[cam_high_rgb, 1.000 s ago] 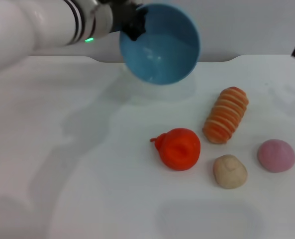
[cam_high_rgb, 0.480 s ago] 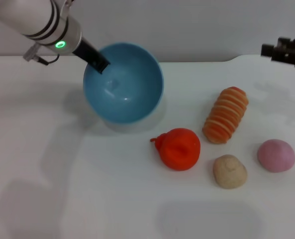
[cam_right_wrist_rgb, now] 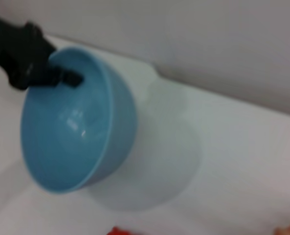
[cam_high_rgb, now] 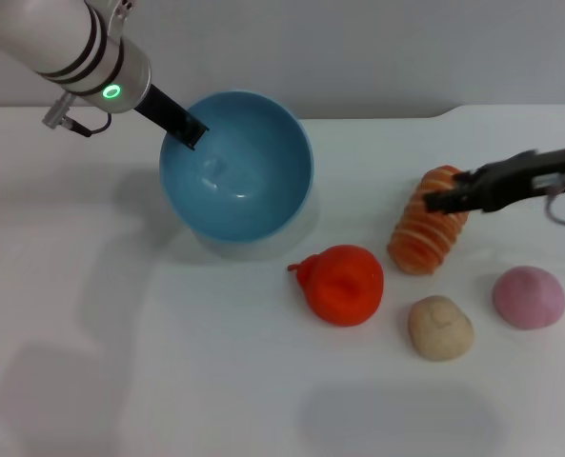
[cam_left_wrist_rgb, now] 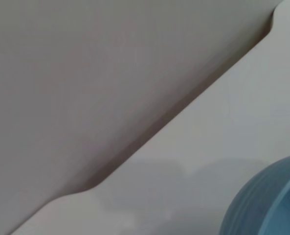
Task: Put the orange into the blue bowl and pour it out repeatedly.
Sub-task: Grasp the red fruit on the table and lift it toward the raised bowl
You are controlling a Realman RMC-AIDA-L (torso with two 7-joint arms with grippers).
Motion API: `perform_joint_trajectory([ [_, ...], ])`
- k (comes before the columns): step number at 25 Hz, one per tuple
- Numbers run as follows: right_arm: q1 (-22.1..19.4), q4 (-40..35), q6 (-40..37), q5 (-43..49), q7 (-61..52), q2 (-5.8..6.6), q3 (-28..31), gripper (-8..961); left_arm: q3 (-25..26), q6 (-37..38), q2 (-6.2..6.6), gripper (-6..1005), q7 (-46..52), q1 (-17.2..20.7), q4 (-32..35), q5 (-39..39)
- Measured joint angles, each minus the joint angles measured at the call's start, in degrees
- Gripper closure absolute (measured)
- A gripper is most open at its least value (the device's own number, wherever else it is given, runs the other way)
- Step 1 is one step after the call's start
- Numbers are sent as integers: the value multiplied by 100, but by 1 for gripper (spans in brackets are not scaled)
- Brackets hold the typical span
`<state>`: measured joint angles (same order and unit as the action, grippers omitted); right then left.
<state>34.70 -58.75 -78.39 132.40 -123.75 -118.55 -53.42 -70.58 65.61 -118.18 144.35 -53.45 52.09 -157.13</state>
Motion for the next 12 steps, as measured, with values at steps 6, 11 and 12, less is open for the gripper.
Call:
perform_joint_trajectory([
  [6,267,935,421,-264,156,-27,-556,350,-78,-264,-16,1000,6,5,-114,0],
  [11,282,1201,622,-790,417,-26,-1075,349,-155,-321,-18,1000,6,3,-138,-2],
  [12,285,1249,652,-864,423,-27,-1144,349,-168,-342,-20,1000,6,2,-138,1],
])
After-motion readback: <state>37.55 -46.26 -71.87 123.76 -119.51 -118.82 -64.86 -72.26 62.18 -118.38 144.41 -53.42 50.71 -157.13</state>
